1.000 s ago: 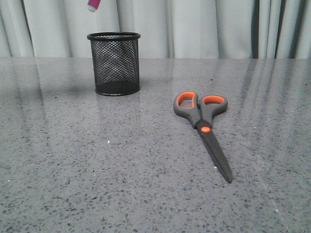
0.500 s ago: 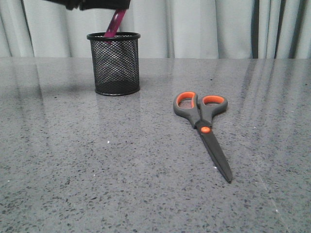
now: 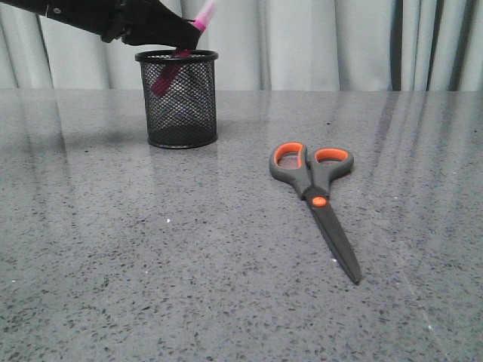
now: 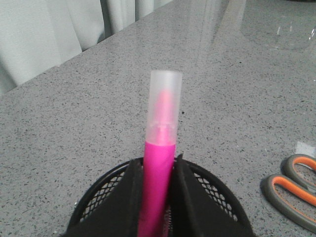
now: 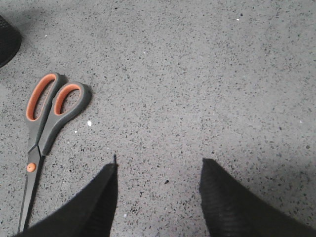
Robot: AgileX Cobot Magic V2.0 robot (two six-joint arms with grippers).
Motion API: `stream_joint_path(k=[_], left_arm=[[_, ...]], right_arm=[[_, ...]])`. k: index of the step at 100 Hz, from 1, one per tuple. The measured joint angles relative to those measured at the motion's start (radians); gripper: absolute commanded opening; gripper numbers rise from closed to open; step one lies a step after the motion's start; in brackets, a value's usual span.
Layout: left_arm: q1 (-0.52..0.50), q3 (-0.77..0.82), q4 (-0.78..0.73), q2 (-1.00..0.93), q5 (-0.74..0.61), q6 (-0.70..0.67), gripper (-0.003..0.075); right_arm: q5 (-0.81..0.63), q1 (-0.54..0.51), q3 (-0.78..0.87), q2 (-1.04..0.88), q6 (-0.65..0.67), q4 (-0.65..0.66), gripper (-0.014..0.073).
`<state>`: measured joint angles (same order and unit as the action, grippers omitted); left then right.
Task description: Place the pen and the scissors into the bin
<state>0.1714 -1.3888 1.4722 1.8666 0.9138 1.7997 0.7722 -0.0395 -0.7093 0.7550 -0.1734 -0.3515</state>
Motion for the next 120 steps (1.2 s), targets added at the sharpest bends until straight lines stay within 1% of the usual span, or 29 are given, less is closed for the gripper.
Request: stream_joint_path(k=[16,21,30,37,41,42,54,61,66,84,98,107,118,120], left_arm=[[0.000,0.000,-0.002,0.000,0.002,0.000,-0.0017],[0.000,0.000,-0.002,0.000,0.002,0.000,0.0003],[0.000,0.000,-0.002,0.000,0.002,0.000,0.0082],[0.000,0.000,-0.002,0.000,0.002,0.000,0.0168],[0.000,0.000,-0.002,0.000,0.002,0.000,0.0233],[0.000,0.000,-0.002,0.000,0.002,0.000,0.0233],[0.000,0.000,-0.002,0.000,0.002,0.000,0.0377],[0.000,0.000,-0.002,0.000,-0.004,0.000,0.0432],[0.000,0.000,0.002,0.000,-0.008,0.000,0.0449],[-0.033,0.000,0.037,-0.034,-0.008,0.000,0.0445],[-0.095,0.000,0.052,-0.110,0.031,0.000,0.0391],[-0.138,0.000,0.046,-0.165,0.049,-0.018,0.0300],[-0.184,0.000,0.013,-0.237,0.060,-0.082,0.0122],[-0.192,0.000,0.004,-0.250,0.066,-0.099,0.0101]], right_arm=[[0.000,0.000,0.000,0.000,0.000,0.000,0.0342],[0.000,0.000,0.000,0.000,0.000,0.000,0.0342],[0.000,0.000,0.000,0.000,0.000,0.000,0.0342],[0.000,0.000,0.000,0.000,0.000,0.000,0.0342],[0.000,0.000,0.000,0.000,0.000,0.000,0.0342],[0.000,0.000,0.000,0.000,0.000,0.000,0.0342],[0.000,0.000,0.000,0.000,0.000,0.000,0.0342],[0.000,0.000,0.000,0.000,0.000,0.000,0.0342],[0.000,0.000,0.000,0.000,0.000,0.000,0.0342],[0.000,0.000,0.000,0.000,0.000,0.000,0.0342],[0.000,0.000,0.000,0.000,0.000,0.000,0.0342],[0.000,0.000,0.000,0.000,0.000,-0.002,0.0342],[0.000,0.000,0.000,0.000,0.000,-0.009,0.0342],[0.000,0.000,0.000,0.000,0.000,-0.011,0.0342]])
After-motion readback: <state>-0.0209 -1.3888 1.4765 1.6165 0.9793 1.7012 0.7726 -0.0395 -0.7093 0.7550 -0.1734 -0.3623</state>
